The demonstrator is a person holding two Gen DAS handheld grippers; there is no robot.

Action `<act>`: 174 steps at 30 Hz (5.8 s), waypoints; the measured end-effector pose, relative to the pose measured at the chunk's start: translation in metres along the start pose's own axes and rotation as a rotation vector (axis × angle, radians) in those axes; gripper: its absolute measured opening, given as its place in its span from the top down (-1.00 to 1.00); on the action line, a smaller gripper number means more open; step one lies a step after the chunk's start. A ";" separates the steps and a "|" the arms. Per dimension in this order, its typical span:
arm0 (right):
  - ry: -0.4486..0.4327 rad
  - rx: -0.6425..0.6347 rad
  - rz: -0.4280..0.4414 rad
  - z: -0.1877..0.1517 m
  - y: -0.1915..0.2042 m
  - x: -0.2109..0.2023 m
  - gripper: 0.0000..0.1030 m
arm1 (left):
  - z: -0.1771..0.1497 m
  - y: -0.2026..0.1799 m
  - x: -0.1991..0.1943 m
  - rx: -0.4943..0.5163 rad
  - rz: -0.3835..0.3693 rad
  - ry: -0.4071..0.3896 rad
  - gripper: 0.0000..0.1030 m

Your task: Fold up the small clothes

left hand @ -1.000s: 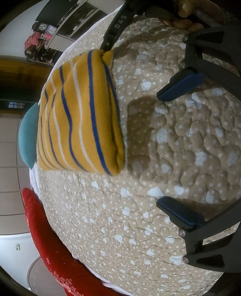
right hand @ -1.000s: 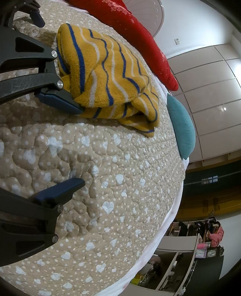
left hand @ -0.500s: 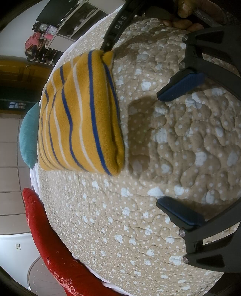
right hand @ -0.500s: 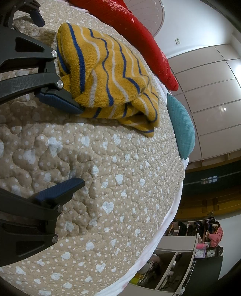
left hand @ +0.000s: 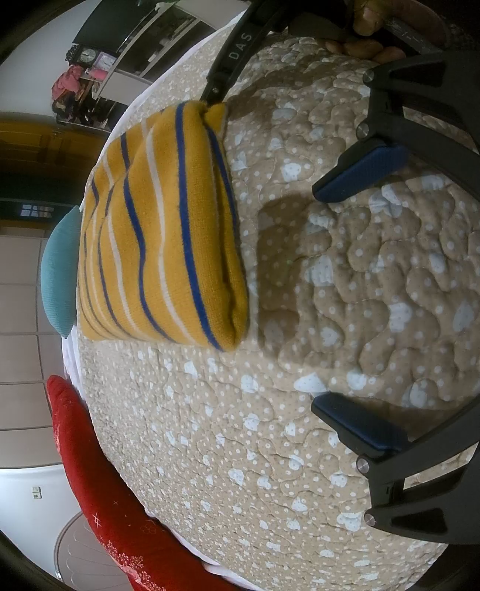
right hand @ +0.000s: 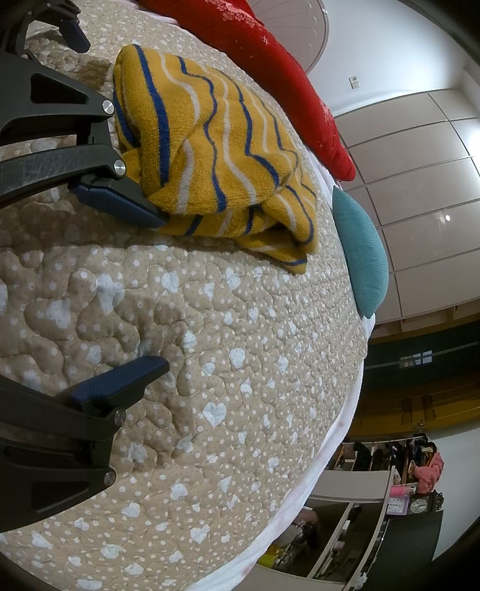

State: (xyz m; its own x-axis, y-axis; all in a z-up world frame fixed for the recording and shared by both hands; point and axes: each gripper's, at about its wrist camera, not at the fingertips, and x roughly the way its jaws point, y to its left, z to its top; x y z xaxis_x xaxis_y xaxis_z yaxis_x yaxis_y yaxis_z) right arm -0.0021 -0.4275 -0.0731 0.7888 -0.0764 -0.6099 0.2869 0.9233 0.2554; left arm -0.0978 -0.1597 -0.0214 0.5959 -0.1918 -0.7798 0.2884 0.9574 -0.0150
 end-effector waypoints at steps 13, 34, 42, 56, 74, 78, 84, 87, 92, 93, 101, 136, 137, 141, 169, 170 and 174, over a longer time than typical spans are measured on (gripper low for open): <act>0.000 -0.002 0.002 -0.001 0.000 -0.001 -0.48 | 0.003 -0.001 0.002 -0.003 0.002 -0.008 -1.00; 0.000 -0.007 0.001 0.000 0.000 0.000 -0.48 | 0.003 -0.006 0.001 0.000 0.005 -0.035 -1.00; 0.056 -0.010 0.034 0.014 -0.007 -0.014 -0.44 | 0.046 0.042 -0.007 -0.169 -0.240 -0.019 -1.00; 0.323 0.061 0.335 0.147 0.014 0.103 -0.72 | 0.185 0.088 0.123 -0.266 -0.610 0.093 -1.00; 0.294 0.124 0.218 0.187 0.023 0.135 -0.06 | 0.246 0.094 0.137 -0.262 -0.388 0.057 -0.23; 0.190 0.113 0.236 0.189 0.024 0.091 -0.05 | 0.251 0.093 0.124 -0.229 -0.355 -0.021 -0.27; 0.216 -0.066 0.185 0.188 0.053 0.071 0.11 | 0.231 0.061 0.133 -0.131 -0.331 0.033 -0.42; 0.325 -0.131 0.128 0.175 0.069 0.110 0.71 | 0.217 0.054 0.140 -0.121 -0.315 0.076 -0.43; 0.345 -0.141 -0.244 0.181 0.031 0.142 0.78 | 0.223 0.058 0.155 -0.137 -0.363 0.101 -0.46; 0.329 -0.081 -0.160 0.185 0.028 0.133 0.78 | 0.230 0.056 0.162 -0.140 -0.368 0.104 -0.47; 0.298 -0.090 0.250 0.170 0.080 0.097 0.78 | 0.203 0.061 0.142 -0.124 -0.348 0.092 -0.53; 0.169 0.344 0.369 0.170 -0.001 0.074 0.24 | 0.225 0.140 0.078 -0.271 -0.233 -0.096 -0.58; 0.181 0.307 0.410 0.161 0.014 0.068 0.21 | 0.224 0.139 0.074 -0.271 -0.225 -0.115 -0.58; 0.279 0.253 0.498 0.123 0.042 0.078 0.04 | 0.218 0.128 0.043 -0.241 -0.178 -0.221 -0.59; 0.003 -0.020 0.081 -0.005 -0.017 -0.053 -0.46 | 0.107 -0.004 -0.060 -0.033 0.022 -0.318 -1.00; 0.006 -0.020 0.082 -0.007 -0.017 -0.051 -0.47 | 0.106 -0.006 -0.052 -0.032 0.065 -0.291 -1.00; 0.009 -0.039 0.072 -0.014 -0.014 -0.048 -0.50 | 0.101 -0.012 -0.028 -0.009 0.201 -0.215 -1.00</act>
State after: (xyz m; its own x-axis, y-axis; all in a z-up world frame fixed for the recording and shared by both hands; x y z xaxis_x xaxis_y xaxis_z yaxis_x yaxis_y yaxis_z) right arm -0.0516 -0.4313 -0.0580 0.8016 -0.0058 -0.5978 0.2079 0.9402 0.2697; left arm -0.0420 -0.1872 0.0642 0.7856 -0.0390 -0.6175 0.1430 0.9824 0.1200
